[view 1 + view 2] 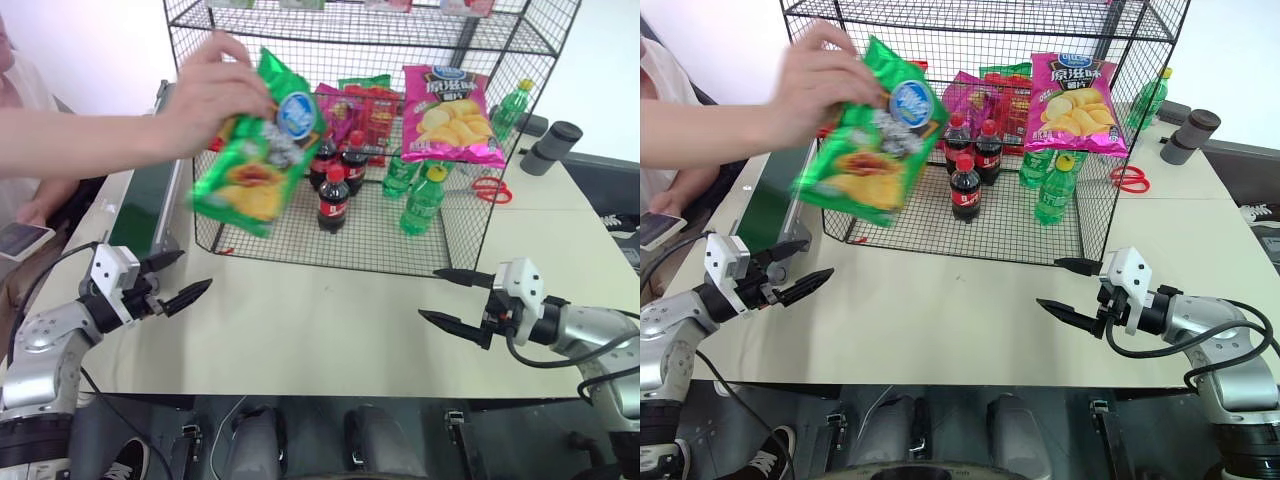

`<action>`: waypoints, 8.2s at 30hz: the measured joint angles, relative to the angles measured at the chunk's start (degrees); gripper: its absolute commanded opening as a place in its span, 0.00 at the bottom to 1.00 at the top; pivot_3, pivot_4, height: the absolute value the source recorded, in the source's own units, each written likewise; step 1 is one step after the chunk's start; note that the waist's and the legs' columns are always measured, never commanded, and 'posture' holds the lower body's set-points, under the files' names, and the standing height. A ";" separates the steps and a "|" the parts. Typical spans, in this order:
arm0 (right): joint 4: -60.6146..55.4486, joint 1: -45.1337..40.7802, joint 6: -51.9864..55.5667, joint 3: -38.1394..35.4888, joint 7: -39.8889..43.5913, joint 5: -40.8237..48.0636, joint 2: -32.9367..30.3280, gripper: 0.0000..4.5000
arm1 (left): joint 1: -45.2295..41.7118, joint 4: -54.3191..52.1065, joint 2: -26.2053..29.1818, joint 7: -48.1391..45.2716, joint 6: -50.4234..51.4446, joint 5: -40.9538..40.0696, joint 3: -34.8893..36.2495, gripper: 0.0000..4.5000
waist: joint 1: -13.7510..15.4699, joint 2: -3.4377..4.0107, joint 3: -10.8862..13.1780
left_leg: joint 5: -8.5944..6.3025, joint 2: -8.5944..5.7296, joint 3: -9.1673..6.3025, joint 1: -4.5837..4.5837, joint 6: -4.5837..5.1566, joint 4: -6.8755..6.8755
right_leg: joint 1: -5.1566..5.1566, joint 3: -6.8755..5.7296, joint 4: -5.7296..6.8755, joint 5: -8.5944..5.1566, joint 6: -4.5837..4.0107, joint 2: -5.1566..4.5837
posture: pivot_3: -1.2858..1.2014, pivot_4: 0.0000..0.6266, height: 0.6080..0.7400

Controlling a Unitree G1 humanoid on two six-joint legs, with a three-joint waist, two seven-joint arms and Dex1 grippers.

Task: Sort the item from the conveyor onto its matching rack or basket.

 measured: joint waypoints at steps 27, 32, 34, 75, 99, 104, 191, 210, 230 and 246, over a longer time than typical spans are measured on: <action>0.15 -1.83 0.51 1.80 0.15 0.45 1.01 0.90 | -1.19 -0.31 -0.52 7.54 5.26 -1.73 1.84 1.00 | 0.07 0.00 0.00 | 0.00 0.00 -0.02 0.00 0.00 0.06 | 0.02 0.00 0.05 0.00 0.01 -0.01 | 0.52 0.24 1.00; 0.18 -2.42 0.52 1.87 0.14 0.50 1.04 0.90 | -2.70 -0.03 -1.94 9.54 5.78 -1.77 1.83 1.00 | 0.04 0.00 -0.01 | 0.00 0.00 -0.02 0.01 -0.01 0.06 | 0.02 -0.01 0.06 0.00 0.01 0.01 | 0.52 0.24 1.00; 0.18 -2.47 0.55 1.87 0.12 0.51 1.04 0.90 | -2.91 -0.04 -2.55 11.61 7.58 -1.77 1.82 1.00 | -0.06 -0.01 -0.01 | 0.00 0.00 -0.02 0.01 -0.01 0.06 | 0.02 0.00 0.06 0.01 0.01 0.01 | 0.52 0.24 1.00; 1.08 -3.86 -0.24 3.63 -0.43 -0.15 2.16 0.90 | -0.36 -4.41 -2.08 9.85 3.55 0.45 1.79 1.00 | 0.00 -0.01 -0.01 | 0.01 0.00 -0.01 0.02 -0.01 0.06 | 0.02 0.00 0.06 0.00 0.01 0.00 | 0.52 0.24 1.00; 6.14 -21.32 6.63 23.86 2.73 1.46 17.65 0.95 | 14.90 -0.94 1.38 28.42 -34.31 31.00 6.93 1.00 | -0.24 -0.10 -0.08 | -0.01 0.06 0.07 -0.02 0.01 0.00 | -0.08 -0.04 0.06 0.01 -0.01 -0.09 | 0.52 0.24 1.00; 9.80 -23.75 4.42 25.57 2.54 -1.27 20.26 0.95 | 19.61 -1.06 1.38 36.71 -34.54 38.73 10.20 1.00 | -0.23 -0.12 -0.09 | -0.01 0.08 0.13 -0.01 0.01 0.00 | -0.10 -0.05 0.06 0.01 -0.01 -0.10 | 0.52 0.24 1.00; 13.38 -25.78 0.65 26.83 3.99 -6.30 20.19 0.95 | 18.09 -0.83 8.68 45.34 -28.93 51.67 5.77 1.00 | -0.28 -0.19 -0.13 | -0.01 0.17 0.17 -0.01 0.01 -0.05 | -0.13 -0.08 0.07 0.01 -0.02 -0.17 | 0.52 0.24 1.00; 13.31 -25.77 0.31 26.73 3.28 -6.48 20.08 1.00 | 16.50 1.83 8.66 44.47 -32.55 47.04 3.40 0.01 | -0.26 -0.19 -0.13 | -0.01 0.18 0.17 -0.01 0.01 -0.05 | -0.13 -0.08 0.07 0.01 -0.02 -0.18 | 0.52 0.24 1.00; 9.85 -19.85 10.64 14.93 10.78 4.97 6.57 1.00 | 21.41 -34.71 16.74 7.54 9.43 -34.09 4.67 0.01 | 0.11 -0.04 -0.04 | 0.00 0.04 0.01 0.18 -0.02 -0.03 | 0.19 -0.09 0.01 0.00 -0.05 -0.15 | 0.52 0.24 1.00; -2.52 -19.08 40.52 -2.82 3.30 39.09 2.18 1.00 | -12.31 -19.50 13.11 3.64 42.47 -64.14 -8.02 0.01 | -0.09 -0.02 -0.02 | 0.00 0.00 -0.08 0.14 -0.02 -0.02 | 0.14 0.01 -0.01 -0.01 -0.02 0.09 | 0.52 0.24 1.00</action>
